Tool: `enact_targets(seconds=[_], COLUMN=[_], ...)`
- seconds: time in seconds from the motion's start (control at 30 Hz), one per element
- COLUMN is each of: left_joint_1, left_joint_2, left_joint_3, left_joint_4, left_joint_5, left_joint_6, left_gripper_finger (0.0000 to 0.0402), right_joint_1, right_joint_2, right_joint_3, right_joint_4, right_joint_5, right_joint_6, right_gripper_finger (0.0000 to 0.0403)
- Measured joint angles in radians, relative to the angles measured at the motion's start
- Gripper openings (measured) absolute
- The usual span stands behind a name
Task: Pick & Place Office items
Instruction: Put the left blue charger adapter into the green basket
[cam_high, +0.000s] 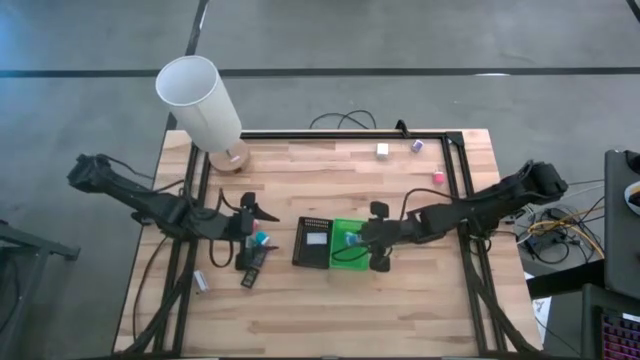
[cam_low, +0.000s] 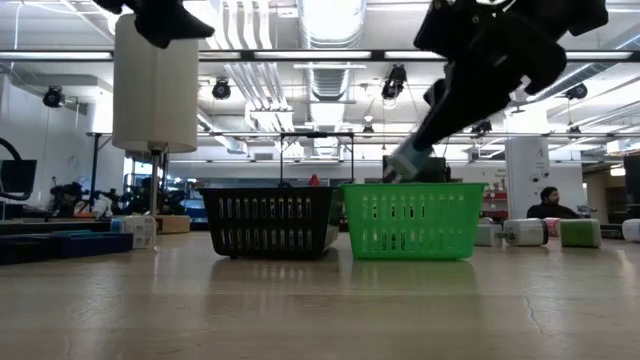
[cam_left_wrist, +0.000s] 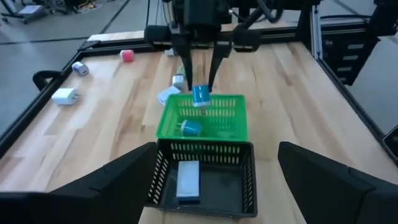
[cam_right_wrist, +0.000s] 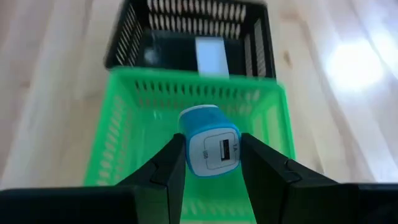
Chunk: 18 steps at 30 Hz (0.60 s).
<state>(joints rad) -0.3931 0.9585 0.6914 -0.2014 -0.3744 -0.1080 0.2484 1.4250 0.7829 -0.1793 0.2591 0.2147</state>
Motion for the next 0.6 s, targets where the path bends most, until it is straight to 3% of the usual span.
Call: enact_targets(seconds=[0.3, 0.6], left_joint_1=[-0.016, -0.016], left_joint_2=[0.000, -0.009], left_joint_3=[-0.163, -0.208], left_joint_4=[0.352, 0.371], left_joint_5=[0.045, 0.045], left_joint_6=[0.006, 0.006], left_gripper_finger=[0.0344, 0.0344], right_joint_1=[-0.029, -0.029], right_joint_2=[0.038, 0.110], right_joint_3=[0.000, 0.000], right_joint_4=[-0.034, -0.032], right_joint_5=[-0.105, -0.143], right_joint_6=[0.126, 0.171], right_gripper_finger=[0.0121, 0.0121])
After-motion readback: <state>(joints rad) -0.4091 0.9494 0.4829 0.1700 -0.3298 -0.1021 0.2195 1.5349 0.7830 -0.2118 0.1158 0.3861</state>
